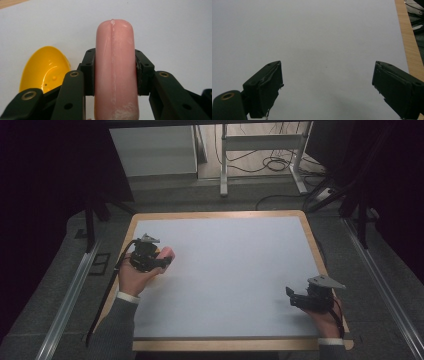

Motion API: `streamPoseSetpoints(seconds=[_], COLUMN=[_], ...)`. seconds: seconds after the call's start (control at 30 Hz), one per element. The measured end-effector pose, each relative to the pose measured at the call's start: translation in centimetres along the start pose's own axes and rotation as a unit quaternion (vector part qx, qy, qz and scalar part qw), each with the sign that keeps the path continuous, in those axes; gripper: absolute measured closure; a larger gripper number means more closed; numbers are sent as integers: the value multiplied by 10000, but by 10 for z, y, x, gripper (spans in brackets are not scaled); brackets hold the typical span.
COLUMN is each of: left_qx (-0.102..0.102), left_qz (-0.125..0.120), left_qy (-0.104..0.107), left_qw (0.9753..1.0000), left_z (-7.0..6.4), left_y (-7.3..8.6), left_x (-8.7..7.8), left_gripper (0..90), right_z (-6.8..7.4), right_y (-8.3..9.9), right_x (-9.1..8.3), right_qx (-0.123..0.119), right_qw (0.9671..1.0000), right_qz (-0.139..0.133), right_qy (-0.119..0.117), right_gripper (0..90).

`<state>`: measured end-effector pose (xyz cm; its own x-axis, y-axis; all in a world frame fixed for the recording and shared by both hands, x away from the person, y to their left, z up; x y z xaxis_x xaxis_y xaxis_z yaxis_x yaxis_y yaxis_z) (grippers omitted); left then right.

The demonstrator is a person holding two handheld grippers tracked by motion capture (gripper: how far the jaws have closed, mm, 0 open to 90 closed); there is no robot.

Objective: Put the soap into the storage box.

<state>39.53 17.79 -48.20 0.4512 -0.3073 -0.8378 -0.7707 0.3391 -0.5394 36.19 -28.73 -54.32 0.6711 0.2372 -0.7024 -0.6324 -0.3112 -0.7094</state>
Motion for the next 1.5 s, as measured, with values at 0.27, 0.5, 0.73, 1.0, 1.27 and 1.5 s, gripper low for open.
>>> streamPoseSetpoints(seconds=[0.27, 0.5, 0.73, 1.0, 1.27, 1.5], left_qx=[-74, -152, -229, -320, -390, -527], left_qz=[-19, 25, 84, 86, 65, 263], left_qy=[-71, -138, -238, -309, -476, -513], left_qw=[9999, 9998, 9994, 9990, 9981, 9969], left_z=[9, 18, 28, 38, 51, 63], left_y=[-2, -1, 0, 1, 4, 12], left_x=[-1, 0, 2, -1, 1, 11], left_gripper=[602, 601, 602, 602, 601, 602], right_z=[0, -1, 0, 0, -1, -1], right_y=[0, 0, 0, 0, 0, 0], right_x=[0, 0, 0, 0, -1, 0], right_qx=[2, 3, -4, -10, 10, 5], right_qw=[10000, 10000, 10000, 10000, 10000, 10000], right_qz=[-2, -3, -10, -1, -16, 6], right_qy=[10, 13, 20, 16, 33, 49], right_gripper=[94, 94, 93, 94, 94, 94])
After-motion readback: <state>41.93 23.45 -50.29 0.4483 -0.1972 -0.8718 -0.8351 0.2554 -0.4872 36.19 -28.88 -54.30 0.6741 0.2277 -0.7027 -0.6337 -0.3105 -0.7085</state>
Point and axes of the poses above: each handheld gripper's, and its own axes: x roughly forward along the jaws, y roughly out of its underside, z roughly to its left, the point moved 7 cm from there along x, roughly forward along the jaws, and after that the axes turned 10 degrees about z, right-handed, at the moved point
